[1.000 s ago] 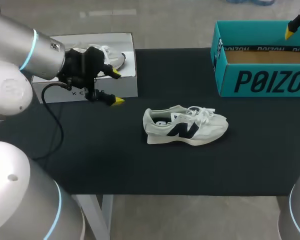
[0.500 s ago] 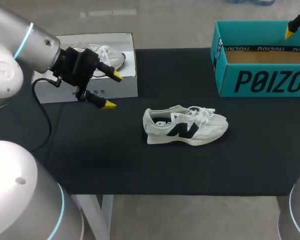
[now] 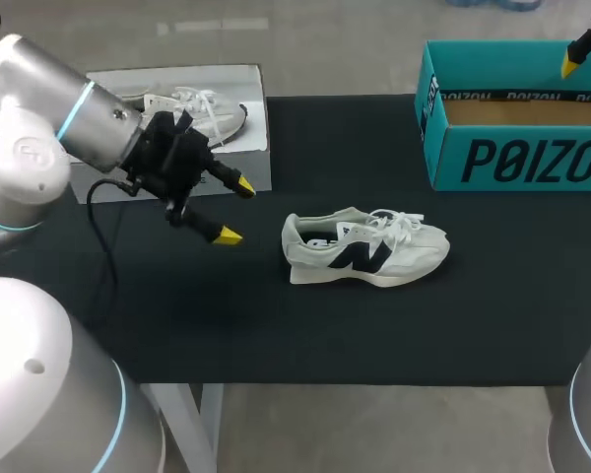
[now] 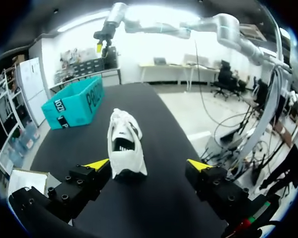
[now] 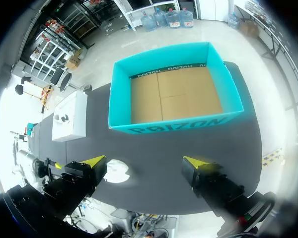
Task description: Take the shoe out of the shoebox, open the shoe tongue, remove and reinsert the insole, then place the shoe into the shoebox
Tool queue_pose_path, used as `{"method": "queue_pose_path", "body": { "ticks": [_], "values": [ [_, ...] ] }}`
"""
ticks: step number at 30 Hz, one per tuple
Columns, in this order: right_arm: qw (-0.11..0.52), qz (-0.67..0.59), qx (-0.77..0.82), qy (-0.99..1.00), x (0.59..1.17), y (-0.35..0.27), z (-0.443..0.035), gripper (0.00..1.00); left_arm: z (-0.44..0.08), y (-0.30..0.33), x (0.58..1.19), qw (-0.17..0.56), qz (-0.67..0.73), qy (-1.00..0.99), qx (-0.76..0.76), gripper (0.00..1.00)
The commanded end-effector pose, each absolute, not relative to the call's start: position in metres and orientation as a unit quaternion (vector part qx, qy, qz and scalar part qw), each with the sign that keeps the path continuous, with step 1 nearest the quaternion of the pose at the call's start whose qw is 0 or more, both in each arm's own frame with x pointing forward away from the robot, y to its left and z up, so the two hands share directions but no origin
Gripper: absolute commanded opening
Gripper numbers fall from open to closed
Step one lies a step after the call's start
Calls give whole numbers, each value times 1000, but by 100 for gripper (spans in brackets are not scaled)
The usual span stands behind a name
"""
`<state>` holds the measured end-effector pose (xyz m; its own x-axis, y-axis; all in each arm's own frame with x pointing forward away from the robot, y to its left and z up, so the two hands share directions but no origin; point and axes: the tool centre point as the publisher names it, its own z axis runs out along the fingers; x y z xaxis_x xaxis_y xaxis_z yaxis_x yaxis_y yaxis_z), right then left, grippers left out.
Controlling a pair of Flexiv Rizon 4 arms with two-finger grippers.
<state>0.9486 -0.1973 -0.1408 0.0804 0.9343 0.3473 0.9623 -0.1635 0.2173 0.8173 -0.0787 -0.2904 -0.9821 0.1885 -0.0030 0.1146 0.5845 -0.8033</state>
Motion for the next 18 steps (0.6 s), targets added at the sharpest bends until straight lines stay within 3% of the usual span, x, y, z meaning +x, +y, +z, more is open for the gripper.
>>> {"method": "queue_pose_path", "body": {
  "ticks": [1,18],
  "values": [
    [33,-206,-735,-646,949,-197,-141,100,-312,-96,829,67,448,-888,-84,100],
    [33,-206,-735,-646,949,-197,-141,100,-373,-104,820,38,447,-893,29,100]
  ]
}}
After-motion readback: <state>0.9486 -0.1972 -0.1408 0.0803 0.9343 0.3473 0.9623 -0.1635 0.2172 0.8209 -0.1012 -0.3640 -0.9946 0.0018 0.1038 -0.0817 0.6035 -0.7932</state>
